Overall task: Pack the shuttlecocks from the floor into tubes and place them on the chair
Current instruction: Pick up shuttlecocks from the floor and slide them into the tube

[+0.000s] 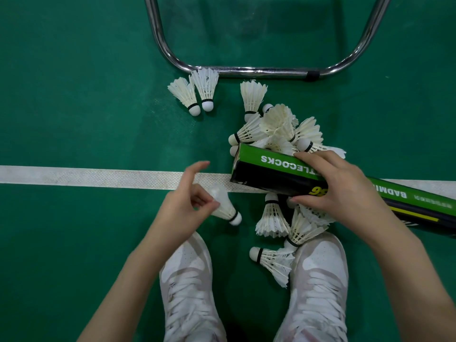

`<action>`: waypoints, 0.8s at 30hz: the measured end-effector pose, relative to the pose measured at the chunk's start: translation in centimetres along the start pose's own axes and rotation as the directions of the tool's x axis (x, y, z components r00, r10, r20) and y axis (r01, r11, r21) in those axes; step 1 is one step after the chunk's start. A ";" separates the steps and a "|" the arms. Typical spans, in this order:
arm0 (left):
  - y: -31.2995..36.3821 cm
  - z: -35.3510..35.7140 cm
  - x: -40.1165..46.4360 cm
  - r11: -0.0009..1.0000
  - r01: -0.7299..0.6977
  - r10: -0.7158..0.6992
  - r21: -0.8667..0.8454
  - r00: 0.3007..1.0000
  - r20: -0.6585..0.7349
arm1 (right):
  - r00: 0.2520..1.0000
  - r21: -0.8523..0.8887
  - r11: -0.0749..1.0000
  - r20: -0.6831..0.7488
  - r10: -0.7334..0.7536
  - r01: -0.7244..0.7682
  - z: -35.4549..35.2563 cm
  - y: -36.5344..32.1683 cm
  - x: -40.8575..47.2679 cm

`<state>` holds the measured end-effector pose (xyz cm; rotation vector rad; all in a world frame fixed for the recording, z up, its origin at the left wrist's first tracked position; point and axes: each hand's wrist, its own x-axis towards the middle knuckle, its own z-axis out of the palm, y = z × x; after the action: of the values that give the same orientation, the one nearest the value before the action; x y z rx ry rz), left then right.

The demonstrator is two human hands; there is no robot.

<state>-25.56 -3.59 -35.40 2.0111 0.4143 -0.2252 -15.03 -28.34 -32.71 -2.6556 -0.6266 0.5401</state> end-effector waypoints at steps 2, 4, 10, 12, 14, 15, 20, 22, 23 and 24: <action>0.4 -0.7 0.6 0.999 -0.002 -0.003 -0.045 0.994 -0.111 | 1.000 -0.006 1.000 0.000 -0.001 0.001 0.0 0.0 0.0; 0.8 -1.2 1.2 0.996 -0.012 -0.007 -0.093 0.980 -0.200 | 1.000 -0.014 1.000 -0.002 -0.002 0.002 0.0 -0.1 0.0; 2.2 -1.8 2.3 0.976 -0.100 0.028 -0.195 0.940 -0.340 | 1.000 -0.021 1.000 -0.002 -0.008 0.008 -0.1 -0.3 0.2; 2.4 -2.0 2.4 0.972 -0.113 0.029 -0.207 0.929 -0.368 | 1.000 -0.026 1.000 0.001 -0.003 0.003 -0.1 -0.4 0.2; 2.5 -2.3 2.3 0.959 -0.122 0.014 -0.254 0.921 -0.390 | 1.000 -0.032 0.999 -0.005 -0.009 0.009 -0.1 -0.5 0.1; 2.6 -2.3 2.2 0.949 -0.125 0.001 -0.290 0.919 -0.394 | 1.000 -0.036 0.999 -0.007 -0.014 0.013 0.0 -0.6 0.1; 3.1 -1.5 1.9 0.879 -0.130 -0.025 -0.459 0.948 -0.318 | 1.000 -0.050 0.999 0.010 -0.012 0.012 0.0 -0.8 0.2; 3.2 -0.9 1.8 0.871 -0.113 -0.013 -0.478 0.968 -0.252 | 1.000 -0.056 0.998 0.011 -0.019 0.019 0.1 -0.9 0.2; 3.2 -0.6 1.8 0.870 -0.103 -0.004 -0.482 0.977 -0.215 | 1.000 -0.058 0.998 0.010 -0.022 0.023 0.1 -0.9 0.2; 3.1 -0.2 1.7 0.871 -0.092 0.006 -0.483 0.984 -0.178 | 1.000 -0.061 0.998 0.014 -0.023 0.024 0.1 -0.9 0.2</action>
<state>-22.76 -4.35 -33.27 1.5377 0.4742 0.0852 -15.23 -27.49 -32.47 -2.7003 -0.6877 0.5413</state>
